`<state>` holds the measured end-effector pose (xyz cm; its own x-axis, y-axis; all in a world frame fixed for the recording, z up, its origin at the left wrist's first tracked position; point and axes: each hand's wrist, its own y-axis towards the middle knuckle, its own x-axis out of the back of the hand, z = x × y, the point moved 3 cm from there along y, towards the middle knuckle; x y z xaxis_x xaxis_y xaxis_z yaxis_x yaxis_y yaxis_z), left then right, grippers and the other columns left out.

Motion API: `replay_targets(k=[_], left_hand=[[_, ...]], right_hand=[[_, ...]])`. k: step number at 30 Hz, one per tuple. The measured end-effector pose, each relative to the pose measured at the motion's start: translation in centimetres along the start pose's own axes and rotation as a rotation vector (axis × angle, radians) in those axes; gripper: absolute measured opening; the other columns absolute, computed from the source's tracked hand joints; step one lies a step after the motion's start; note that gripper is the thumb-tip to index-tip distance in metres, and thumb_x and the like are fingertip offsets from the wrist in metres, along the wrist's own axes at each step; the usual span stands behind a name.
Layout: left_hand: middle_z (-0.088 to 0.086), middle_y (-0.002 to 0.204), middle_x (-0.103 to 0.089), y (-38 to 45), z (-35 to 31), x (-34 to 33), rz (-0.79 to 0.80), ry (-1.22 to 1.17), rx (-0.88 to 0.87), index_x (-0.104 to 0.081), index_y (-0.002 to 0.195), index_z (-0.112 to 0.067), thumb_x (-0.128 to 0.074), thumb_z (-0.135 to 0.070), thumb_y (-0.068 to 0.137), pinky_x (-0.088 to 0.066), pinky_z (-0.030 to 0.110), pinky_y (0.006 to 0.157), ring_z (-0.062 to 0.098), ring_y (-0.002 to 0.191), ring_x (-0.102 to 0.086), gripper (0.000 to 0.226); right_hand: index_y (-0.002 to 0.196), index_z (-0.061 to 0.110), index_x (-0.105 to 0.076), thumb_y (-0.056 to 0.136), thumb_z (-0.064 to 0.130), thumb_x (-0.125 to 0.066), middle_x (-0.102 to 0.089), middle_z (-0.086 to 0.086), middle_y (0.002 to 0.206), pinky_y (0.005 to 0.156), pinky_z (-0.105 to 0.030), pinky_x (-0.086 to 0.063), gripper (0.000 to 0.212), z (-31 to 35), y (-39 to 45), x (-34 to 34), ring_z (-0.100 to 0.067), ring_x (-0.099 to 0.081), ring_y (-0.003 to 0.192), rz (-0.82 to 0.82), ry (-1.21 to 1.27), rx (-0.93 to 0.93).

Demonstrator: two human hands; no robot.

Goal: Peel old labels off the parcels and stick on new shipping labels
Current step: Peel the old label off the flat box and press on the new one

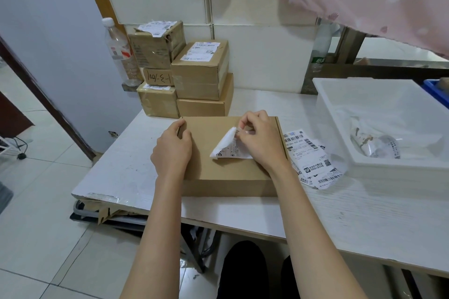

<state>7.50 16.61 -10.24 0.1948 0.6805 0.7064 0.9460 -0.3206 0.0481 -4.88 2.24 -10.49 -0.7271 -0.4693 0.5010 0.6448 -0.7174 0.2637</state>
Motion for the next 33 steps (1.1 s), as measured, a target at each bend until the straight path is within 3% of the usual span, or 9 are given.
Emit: replay_targets(k=[6, 10, 13, 19, 22, 26, 27, 30, 33], left_hand=[[0.001, 0.138, -0.057, -0.1, -0.1, 0.0, 0.003, -0.003, -0.002, -0.05, 0.14, -0.035, -0.044, -0.029, 0.101, -0.034, 0.033, 0.084, 0.029, 0.123, -0.052, 0.04], [0.001, 0.138, -0.057, 0.0, -0.1, 0.1, 0.002, -0.006, -0.001, -0.051, 0.14, -0.035, -0.045, -0.029, 0.101, -0.035, 0.034, 0.086, 0.029, 0.123, -0.052, 0.039], [0.001, 0.138, -0.057, -0.1, -0.1, 0.1, 0.001, -0.005, -0.002, -0.051, 0.14, -0.035, -0.045, -0.029, 0.101, -0.037, 0.035, 0.089, 0.029, 0.123, -0.052, 0.039], [0.001, 0.138, -0.057, -0.1, -0.1, 0.1, 0.003, -0.011, 0.007, -0.051, 0.139, -0.035, -0.045, -0.028, 0.101, -0.036, 0.035, 0.089, 0.03, 0.123, -0.052, 0.04], [0.001, 0.138, -0.057, 0.0, -0.1, 0.1, 0.006, -0.013, 0.01, -0.051, 0.139, -0.035, -0.044, -0.028, 0.101, -0.036, 0.035, 0.088, 0.03, 0.123, -0.052, 0.04], [0.001, 0.137, -0.058, 0.0, -0.1, 0.1, 0.003, -0.012, 0.008, -0.052, 0.138, -0.036, -0.044, -0.029, 0.101, -0.035, 0.034, 0.086, 0.03, 0.123, -0.052, 0.039], [0.001, 0.137, -0.058, 0.0, -0.1, 0.1, 0.002, -0.013, 0.008, -0.052, 0.138, -0.036, -0.044, -0.029, 0.101, -0.035, 0.034, 0.086, 0.029, 0.123, -0.052, 0.039], [0.002, 0.137, -0.058, 0.1, -0.1, 0.0, -0.001, -0.008, 0.011, -0.052, 0.138, -0.036, -0.044, -0.029, 0.101, -0.035, 0.034, 0.086, 0.03, 0.122, -0.052, 0.039], [0.002, 0.137, -0.058, 0.1, -0.1, -0.1, -0.001, -0.003, 0.013, -0.051, 0.139, -0.037, -0.044, -0.028, 0.101, -0.038, 0.036, 0.09, 0.031, 0.121, -0.052, 0.039]], right_hand=[[0.125, 0.029, -0.056, 0.079, 0.011, -0.063, -0.047, 0.001, 0.116, 0.093, -0.036, -0.046, 0.051, -0.2, -0.2, -0.1, -0.018, -0.053, 0.107, -0.001, -0.127, 0.034], [0.096, 0.015, -0.065, 0.081, 0.014, -0.065, -0.046, 0.004, 0.111, 0.092, -0.03, -0.044, 0.015, -0.4, -0.1, -0.2, -0.018, -0.051, 0.108, -0.008, -0.184, 0.025], [0.083, 0.012, -0.063, 0.081, 0.009, -0.065, -0.047, 0.004, 0.105, 0.092, -0.032, -0.044, 0.005, -0.6, 0.0, 0.1, -0.019, -0.049, 0.105, -0.019, -0.144, 0.059], [0.083, 0.01, -0.063, 0.082, 0.005, -0.061, -0.047, 0.005, 0.103, 0.084, -0.023, -0.035, 0.006, -0.7, 0.0, 0.2, -0.009, -0.039, 0.097, -0.003, -0.159, 0.079], [0.087, 0.011, -0.062, 0.082, 0.002, -0.061, -0.048, 0.005, 0.104, 0.081, -0.02, -0.04, 0.01, -0.5, -0.2, 0.4, 0.003, -0.043, 0.089, -0.013, -0.084, 0.072], [0.125, 0.022, -0.054, 0.082, 0.002, -0.056, -0.048, 0.004, 0.117, 0.091, -0.024, -0.039, 0.047, -0.7, -1.2, 0.8, -0.009, -0.047, 0.109, -0.048, -0.118, 0.055], [0.127, 0.021, -0.055, 0.084, 0.003, -0.055, -0.047, 0.002, 0.12, 0.092, -0.023, -0.036, 0.046, -0.8, -1.5, 0.9, -0.012, -0.045, 0.114, -0.071, -0.166, 0.038], [0.111, 0.017, -0.066, 0.089, 0.007, -0.054, -0.046, 0.002, 0.12, 0.086, -0.019, -0.031, 0.027, -1.0, -1.8, 0.9, -0.013, -0.041, 0.116, -0.11, -0.271, 0.032], [0.101, 0.019, -0.066, 0.089, 0.009, -0.056, -0.046, 0.003, 0.117, 0.081, -0.021, -0.031, 0.018, -0.8, -1.5, 0.8, -0.014, -0.041, 0.111, -0.125, -0.291, 0.038]])
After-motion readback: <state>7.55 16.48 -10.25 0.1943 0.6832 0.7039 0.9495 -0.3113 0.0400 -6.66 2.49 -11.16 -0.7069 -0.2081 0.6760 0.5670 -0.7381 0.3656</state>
